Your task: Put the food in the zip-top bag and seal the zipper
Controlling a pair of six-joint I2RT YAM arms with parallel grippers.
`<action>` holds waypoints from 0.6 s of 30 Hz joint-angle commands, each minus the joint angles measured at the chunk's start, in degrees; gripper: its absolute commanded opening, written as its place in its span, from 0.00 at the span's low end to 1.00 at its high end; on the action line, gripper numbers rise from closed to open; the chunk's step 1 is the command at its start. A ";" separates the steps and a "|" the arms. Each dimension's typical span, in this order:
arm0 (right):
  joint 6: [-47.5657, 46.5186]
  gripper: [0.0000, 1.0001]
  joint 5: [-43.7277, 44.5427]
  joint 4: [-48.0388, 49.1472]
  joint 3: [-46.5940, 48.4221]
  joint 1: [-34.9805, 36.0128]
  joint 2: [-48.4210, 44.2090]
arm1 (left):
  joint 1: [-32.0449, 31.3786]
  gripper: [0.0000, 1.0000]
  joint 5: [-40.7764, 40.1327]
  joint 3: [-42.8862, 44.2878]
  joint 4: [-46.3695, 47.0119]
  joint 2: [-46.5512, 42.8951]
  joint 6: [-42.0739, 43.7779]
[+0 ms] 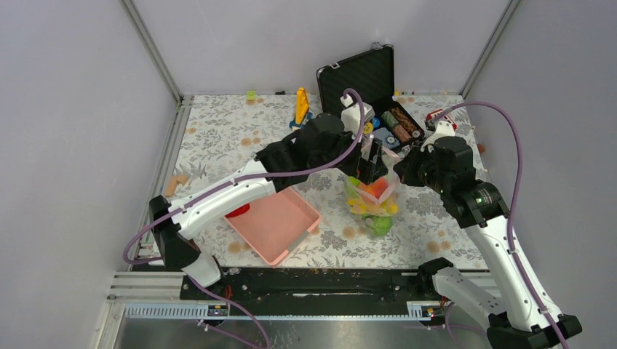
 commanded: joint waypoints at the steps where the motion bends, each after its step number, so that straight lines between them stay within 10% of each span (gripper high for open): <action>1: 0.55 0.04 0.24 0.84 0.30 0.03 -0.17 | -0.92 0.99 1.75 3.49 0.87 -0.90 1.85; 18: 0.55 0.04 0.65 0.75 0.30 0.03 -0.24 | -0.99 0.99 -7.57 -4.02 0.53 -9.43 2.16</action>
